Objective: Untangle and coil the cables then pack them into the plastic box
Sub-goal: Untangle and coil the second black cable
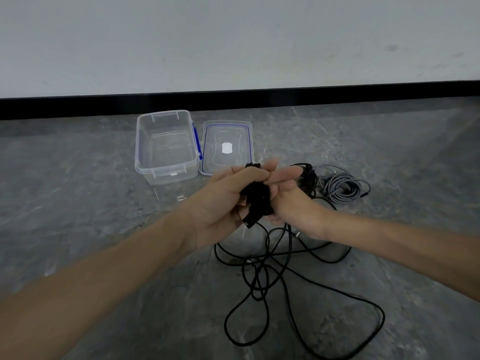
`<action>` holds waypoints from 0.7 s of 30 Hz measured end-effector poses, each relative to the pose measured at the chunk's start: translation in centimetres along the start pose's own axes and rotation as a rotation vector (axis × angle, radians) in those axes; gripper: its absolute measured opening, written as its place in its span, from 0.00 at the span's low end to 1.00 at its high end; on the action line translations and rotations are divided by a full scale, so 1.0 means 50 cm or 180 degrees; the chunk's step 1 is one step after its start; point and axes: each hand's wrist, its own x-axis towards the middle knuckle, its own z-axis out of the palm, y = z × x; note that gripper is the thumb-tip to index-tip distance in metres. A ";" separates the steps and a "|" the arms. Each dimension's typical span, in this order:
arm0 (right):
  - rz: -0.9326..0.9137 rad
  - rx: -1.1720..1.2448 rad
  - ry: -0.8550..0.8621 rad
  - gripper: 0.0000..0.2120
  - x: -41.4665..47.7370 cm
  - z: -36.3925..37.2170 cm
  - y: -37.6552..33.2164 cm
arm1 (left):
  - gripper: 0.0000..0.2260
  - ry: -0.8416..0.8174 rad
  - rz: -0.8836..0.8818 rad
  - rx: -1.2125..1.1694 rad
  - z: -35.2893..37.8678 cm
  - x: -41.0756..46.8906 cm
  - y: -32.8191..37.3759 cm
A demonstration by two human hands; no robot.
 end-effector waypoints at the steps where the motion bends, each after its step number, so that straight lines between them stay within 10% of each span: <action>1: -0.0070 0.0002 -0.0043 0.14 -0.004 0.002 -0.002 | 0.08 -0.0074 0.0013 -0.0030 0.003 -0.003 0.000; 11: -0.0308 0.0105 -0.0213 0.20 -0.002 0.009 -0.007 | 0.23 -0.0056 0.0088 0.0064 -0.001 -0.009 -0.008; 21: -0.0271 0.0723 -0.0190 0.15 0.005 -0.001 -0.013 | 0.16 0.0040 0.0063 -0.0662 0.011 0.005 -0.003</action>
